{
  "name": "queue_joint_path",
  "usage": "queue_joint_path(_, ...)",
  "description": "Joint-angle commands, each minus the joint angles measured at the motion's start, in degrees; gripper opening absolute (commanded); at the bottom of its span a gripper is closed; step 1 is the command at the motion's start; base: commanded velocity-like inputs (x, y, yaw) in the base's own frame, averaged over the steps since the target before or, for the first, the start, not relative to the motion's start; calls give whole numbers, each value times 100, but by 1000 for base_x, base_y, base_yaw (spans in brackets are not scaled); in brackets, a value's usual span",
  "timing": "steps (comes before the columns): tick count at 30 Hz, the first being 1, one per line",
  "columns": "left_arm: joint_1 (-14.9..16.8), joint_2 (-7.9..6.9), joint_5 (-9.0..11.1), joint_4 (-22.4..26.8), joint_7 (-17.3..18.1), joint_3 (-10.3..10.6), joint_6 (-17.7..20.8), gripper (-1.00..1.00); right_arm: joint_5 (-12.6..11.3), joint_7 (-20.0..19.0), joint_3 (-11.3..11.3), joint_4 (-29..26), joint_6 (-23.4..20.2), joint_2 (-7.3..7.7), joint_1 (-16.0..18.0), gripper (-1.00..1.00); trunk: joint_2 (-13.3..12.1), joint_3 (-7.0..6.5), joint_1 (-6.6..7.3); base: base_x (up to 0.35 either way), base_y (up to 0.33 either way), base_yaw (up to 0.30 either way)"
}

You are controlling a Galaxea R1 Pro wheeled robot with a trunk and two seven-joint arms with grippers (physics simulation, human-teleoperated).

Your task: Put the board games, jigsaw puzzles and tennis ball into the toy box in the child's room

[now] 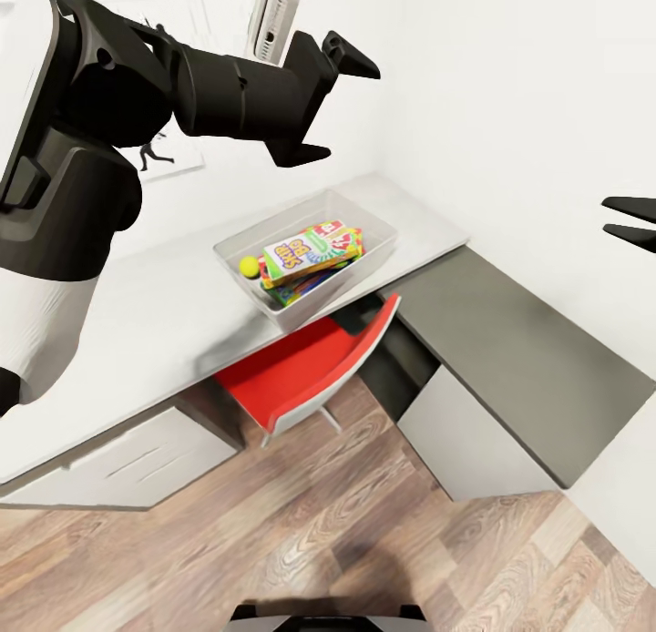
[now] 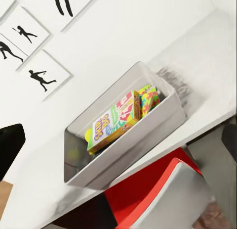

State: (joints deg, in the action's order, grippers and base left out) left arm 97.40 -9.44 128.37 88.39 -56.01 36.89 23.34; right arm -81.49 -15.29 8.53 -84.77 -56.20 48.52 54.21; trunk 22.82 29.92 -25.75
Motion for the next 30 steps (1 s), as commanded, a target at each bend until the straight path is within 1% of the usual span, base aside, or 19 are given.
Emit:
queue_joint_path(1,7,-5,21,3,-24,2,12,100,55,-53,-1,4,-23,-1,11,100,10,6,-3,0,53,-279)
queue_joint_path(12,7,-6,21,8,-24,2,12,100,55,-53,-1,4,-23,-1,11,100,10,-19,-3,0,107,-279)
queue_joint_path(30,7,-7,21,10,-24,10,12,100,55,-53,-1,4,-23,-1,11,100,10,-60,-3,0,19,-279)
